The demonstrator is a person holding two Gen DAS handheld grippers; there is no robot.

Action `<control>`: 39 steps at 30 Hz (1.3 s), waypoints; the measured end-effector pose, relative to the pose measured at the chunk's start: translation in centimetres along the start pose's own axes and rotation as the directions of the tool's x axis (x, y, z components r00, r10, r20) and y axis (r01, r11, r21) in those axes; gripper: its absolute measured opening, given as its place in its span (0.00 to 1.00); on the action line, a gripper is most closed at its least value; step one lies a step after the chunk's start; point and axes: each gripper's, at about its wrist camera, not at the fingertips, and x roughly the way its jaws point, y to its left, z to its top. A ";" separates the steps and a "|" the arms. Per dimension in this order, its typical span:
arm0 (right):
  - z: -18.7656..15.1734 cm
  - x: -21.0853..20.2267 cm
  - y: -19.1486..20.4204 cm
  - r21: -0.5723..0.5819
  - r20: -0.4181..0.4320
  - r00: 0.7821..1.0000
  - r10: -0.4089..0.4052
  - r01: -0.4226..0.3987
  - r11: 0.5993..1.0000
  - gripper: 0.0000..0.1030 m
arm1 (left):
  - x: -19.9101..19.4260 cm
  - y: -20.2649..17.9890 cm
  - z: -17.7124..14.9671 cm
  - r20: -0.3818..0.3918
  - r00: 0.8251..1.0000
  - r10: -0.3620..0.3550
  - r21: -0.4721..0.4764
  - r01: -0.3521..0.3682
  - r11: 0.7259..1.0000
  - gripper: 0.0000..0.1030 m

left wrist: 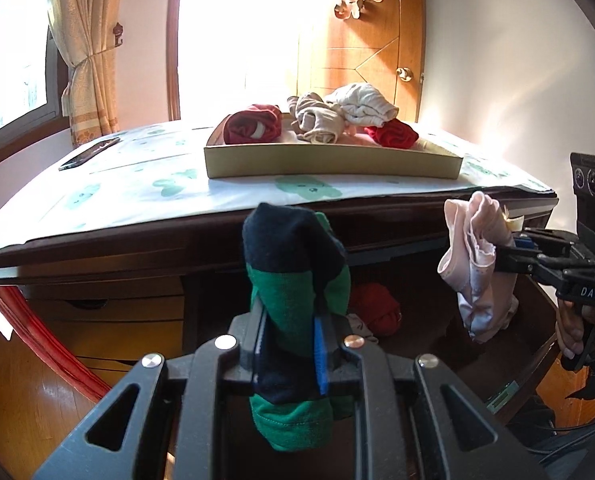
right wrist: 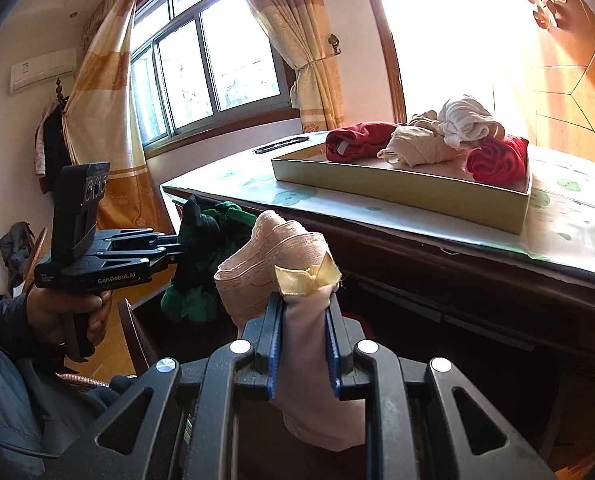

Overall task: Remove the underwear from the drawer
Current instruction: 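Carry the green-and-black sock and pink underwear over to the beige tray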

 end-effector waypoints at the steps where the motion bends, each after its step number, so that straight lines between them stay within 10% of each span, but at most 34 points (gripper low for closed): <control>1: 0.0 0.0 0.0 0.002 0.000 1.000 -0.001 0.001 1.000 0.20 | -0.1 -0.1 0.1 0.003 1.000 0.000 0.000 0.000 1.000 0.17; 39: -0.5 -5.5 -1.7 0.096 0.305 0.952 -0.024 -0.005 0.995 0.20 | -2.5 -2.2 2.6 0.132 0.990 0.052 0.031 -0.056 0.998 0.17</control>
